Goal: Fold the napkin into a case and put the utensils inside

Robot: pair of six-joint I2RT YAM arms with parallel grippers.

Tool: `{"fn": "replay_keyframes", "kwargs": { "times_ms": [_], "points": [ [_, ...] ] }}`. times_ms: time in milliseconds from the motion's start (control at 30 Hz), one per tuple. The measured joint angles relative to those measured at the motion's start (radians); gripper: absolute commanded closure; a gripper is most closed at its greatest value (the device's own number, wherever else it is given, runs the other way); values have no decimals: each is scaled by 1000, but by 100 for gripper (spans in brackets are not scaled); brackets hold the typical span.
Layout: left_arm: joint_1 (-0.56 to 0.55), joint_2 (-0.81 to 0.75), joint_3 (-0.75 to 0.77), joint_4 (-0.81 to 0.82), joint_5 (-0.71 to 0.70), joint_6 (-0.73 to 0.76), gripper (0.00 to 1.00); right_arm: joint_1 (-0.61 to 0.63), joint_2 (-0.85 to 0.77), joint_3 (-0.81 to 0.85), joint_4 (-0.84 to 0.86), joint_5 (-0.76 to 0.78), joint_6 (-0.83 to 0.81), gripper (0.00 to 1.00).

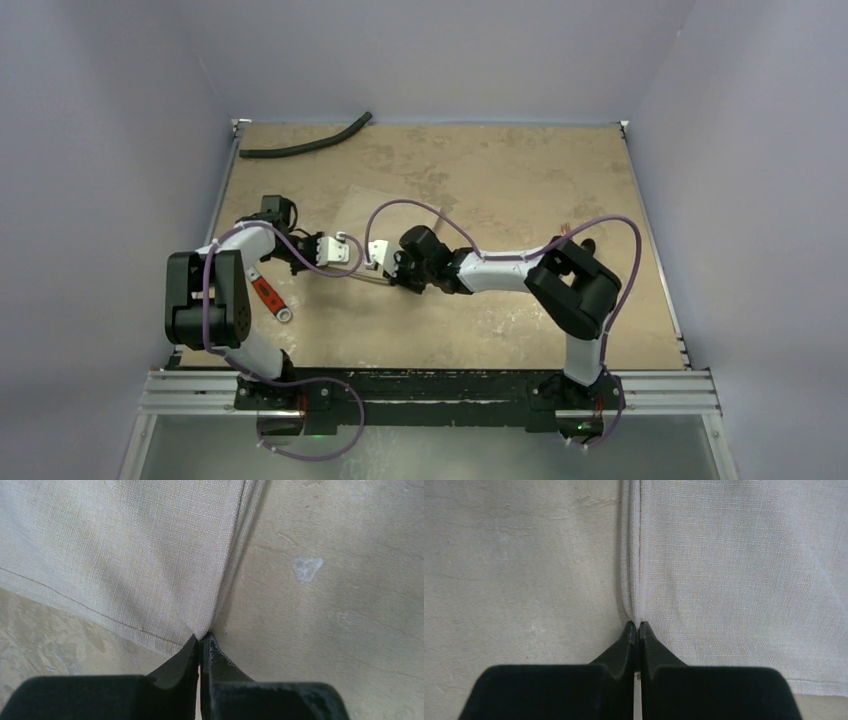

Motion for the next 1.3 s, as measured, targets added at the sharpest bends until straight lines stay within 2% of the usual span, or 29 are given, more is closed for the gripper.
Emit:
{"fn": "replay_keyframes", "kwargs": {
  "times_ms": [333, 800, 933, 1100, 1200, 1300],
  "points": [
    [5, -11, 114, -183, 39, -58, 100, -1, -131, -64, 37, 48, 134, 100],
    [10, -251, 210, -453, 89, -64, 100, -26, -394, -89, 12, 97, 298, 100],
    [9, -334, 210, -613, 99, -38, 100, 34, -478, -150, -42, 77, 351, 100],
    [-8, -545, 223, -750, 77, -80, 100, 212, -623, -143, -188, 47, 455, 100],
    [-69, -663, 340, -803, 79, -153, 100, 273, -716, -89, -269, 24, 518, 100],
    [-101, -675, 506, -816, 114, -243, 100, 238, -793, -50, -280, 11, 557, 100]
  ]
}}
